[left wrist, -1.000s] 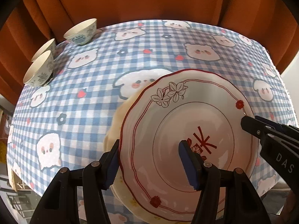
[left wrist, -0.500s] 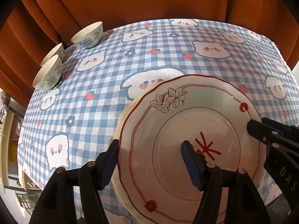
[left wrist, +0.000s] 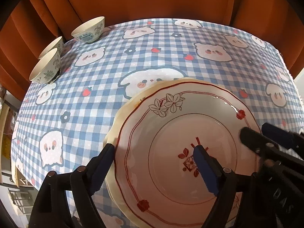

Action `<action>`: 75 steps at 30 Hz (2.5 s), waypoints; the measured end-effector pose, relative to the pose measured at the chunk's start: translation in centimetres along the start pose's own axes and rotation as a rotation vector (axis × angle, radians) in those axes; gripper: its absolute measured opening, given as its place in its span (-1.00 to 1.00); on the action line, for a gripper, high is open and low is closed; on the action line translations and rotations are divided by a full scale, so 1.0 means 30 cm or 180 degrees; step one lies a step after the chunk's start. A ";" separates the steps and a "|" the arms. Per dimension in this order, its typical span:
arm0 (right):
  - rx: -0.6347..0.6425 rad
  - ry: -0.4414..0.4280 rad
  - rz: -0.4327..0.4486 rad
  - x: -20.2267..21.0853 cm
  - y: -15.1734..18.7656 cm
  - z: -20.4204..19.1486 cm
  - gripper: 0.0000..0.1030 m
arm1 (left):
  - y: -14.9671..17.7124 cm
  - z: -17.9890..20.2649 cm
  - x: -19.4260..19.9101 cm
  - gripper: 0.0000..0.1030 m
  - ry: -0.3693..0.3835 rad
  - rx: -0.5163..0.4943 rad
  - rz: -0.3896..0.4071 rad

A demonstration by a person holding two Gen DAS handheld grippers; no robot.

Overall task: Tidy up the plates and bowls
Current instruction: 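Lower the red-rimmed plate onto the yellow-flower plates with both grippers, then open both grippers and move them away from the plate stack, then grasp the rim of the tilted cream bowl with both grippers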

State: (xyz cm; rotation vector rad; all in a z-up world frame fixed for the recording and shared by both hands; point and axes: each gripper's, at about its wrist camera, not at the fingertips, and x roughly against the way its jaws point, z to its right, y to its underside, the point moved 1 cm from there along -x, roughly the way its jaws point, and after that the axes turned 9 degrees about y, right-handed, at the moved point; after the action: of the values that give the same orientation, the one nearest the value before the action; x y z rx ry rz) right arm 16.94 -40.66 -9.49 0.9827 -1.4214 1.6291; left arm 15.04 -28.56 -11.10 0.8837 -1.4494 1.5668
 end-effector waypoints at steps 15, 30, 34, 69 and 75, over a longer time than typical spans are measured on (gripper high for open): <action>-0.0034 0.0089 0.0157 0.077 -0.032 -0.191 0.29 | -0.037 -0.219 0.074 0.72 0.0296 -0.0057 0.0110; -0.0390 0.0152 0.0283 0.132 -0.100 -0.634 0.33 | -0.111 -0.655 0.138 0.72 0.0436 -0.0340 0.0207; -0.0457 0.0129 0.0318 0.118 -0.124 -0.761 0.33 | -0.136 -0.779 0.126 0.72 0.0461 -0.0363 0.0202; -0.0335 0.0075 0.0433 -0.102 -0.633 -1.267 -0.08 | -0.556 -1.256 -0.075 0.33 0.0119 -0.0130 0.0346; -0.0313 0.0045 0.0322 -0.168 -0.662 -1.284 -0.36 | -0.569 -1.277 -0.131 -0.02 0.0106 -0.0056 0.0235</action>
State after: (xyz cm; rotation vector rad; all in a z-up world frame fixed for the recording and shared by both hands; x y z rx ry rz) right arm 34.18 -0.58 -9.15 0.8541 -1.5483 1.6183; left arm 33.28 9.42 -10.98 0.7984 -1.4846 1.6130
